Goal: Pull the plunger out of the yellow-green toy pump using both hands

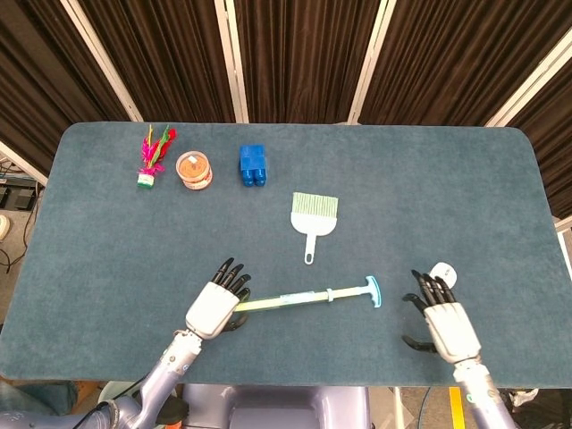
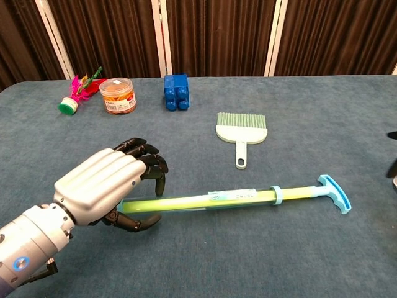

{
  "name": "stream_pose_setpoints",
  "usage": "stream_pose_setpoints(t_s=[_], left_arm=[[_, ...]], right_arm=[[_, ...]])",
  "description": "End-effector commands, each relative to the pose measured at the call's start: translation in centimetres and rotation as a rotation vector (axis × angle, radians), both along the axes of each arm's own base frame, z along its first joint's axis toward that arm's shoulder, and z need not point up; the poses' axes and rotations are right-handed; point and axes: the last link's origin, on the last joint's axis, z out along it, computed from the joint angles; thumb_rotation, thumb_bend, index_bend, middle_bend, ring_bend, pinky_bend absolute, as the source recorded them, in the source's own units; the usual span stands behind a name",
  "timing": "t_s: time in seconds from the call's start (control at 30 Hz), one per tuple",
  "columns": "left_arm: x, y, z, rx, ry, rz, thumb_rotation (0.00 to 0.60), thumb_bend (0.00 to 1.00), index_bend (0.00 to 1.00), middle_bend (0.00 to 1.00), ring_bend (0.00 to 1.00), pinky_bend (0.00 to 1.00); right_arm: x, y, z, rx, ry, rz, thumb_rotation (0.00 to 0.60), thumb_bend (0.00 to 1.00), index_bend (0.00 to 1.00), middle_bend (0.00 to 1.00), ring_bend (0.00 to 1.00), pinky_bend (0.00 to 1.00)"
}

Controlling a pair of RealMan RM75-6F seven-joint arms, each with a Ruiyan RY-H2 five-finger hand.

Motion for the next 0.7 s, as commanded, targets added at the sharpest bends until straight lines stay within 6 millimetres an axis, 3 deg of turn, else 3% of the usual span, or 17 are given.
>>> stream_pose_setpoints(t_s=[0.03, 0.3, 0.7], left_arm=[[0.4, 0.0, -0.4, -0.011, -0.002, -0.005, 0.6, 0.56, 0.68, 0.24, 0.1, 0.06], [1.1, -0.3, -0.5, -0.014, -0.011, -0.04, 0.6, 0.54, 0.68, 0.24, 0.1, 0.06], [1.2, -0.5, 0.3, 0.007, -0.008, -0.056, 0.6, 0.54, 0.68, 0.24, 0.1, 0.06]], right_arm=[[1.3, -1.2, -1.6, 0.005, -0.001, 0.061, 0.6, 0.2, 0.33, 0.01, 0.0, 0.08], [2.3, -3.8, -3.6, -0.017, 0.021, 0.129, 0.6, 0.2, 0.36, 0.04, 0.0, 0.08], [-0.1, -4.6, -5.2, 0.04, 0.022, 0.072, 0.6, 0.2, 0.37, 0.04, 0.0, 0.08]])
